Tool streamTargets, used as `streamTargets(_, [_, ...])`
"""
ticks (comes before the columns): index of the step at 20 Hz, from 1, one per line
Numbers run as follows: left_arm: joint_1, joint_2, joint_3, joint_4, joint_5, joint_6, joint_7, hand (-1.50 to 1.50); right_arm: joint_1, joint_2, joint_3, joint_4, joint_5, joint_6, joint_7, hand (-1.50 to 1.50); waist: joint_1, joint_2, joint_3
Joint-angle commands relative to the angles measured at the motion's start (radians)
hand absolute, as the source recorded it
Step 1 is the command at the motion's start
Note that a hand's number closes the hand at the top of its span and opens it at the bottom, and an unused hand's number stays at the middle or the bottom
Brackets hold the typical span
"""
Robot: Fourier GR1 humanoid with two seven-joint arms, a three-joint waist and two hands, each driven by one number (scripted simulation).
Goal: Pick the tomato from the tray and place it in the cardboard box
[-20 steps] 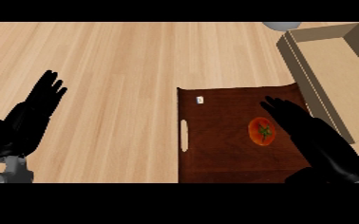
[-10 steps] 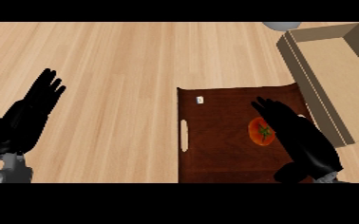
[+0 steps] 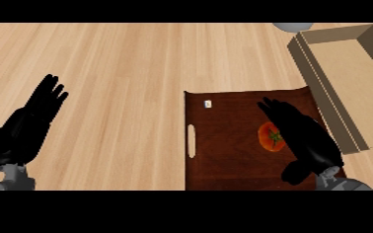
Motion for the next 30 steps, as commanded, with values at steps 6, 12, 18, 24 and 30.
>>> streamTargets(6, [-0.014,-0.027,0.009,-0.040,-0.013,-0.006,0.063,0.00,0.011,0.051,0.030,0.115,0.090,-0.061,-0.031,-1.50,0.000,0.000,0.000])
streamTargets(12, [-0.003,-0.050,0.018,-0.008,-0.056,-0.016,0.019,0.00,-0.011,0.040,-0.041,0.145,0.085,-0.059,-0.082,-1.50,0.000,0.000,0.000])
streamTargets(18, [0.002,-0.030,0.072,0.002,0.000,-0.070,0.023,0.00,0.015,0.042,-0.031,0.152,0.118,-0.152,-0.135,1.50,-0.002,0.000,0.000])
streamTargets(24, [0.019,-0.079,0.029,0.021,-0.063,-0.063,-0.043,0.00,-0.055,0.061,-0.030,0.214,0.127,-0.178,-0.201,1.50,-0.001,0.000,0.000])
streamTargets(30, [-0.058,-0.044,0.070,0.059,-0.061,-0.058,-0.005,0.00,-0.118,0.069,-0.076,0.377,0.145,-0.267,-0.278,1.50,0.000,0.001,0.000])
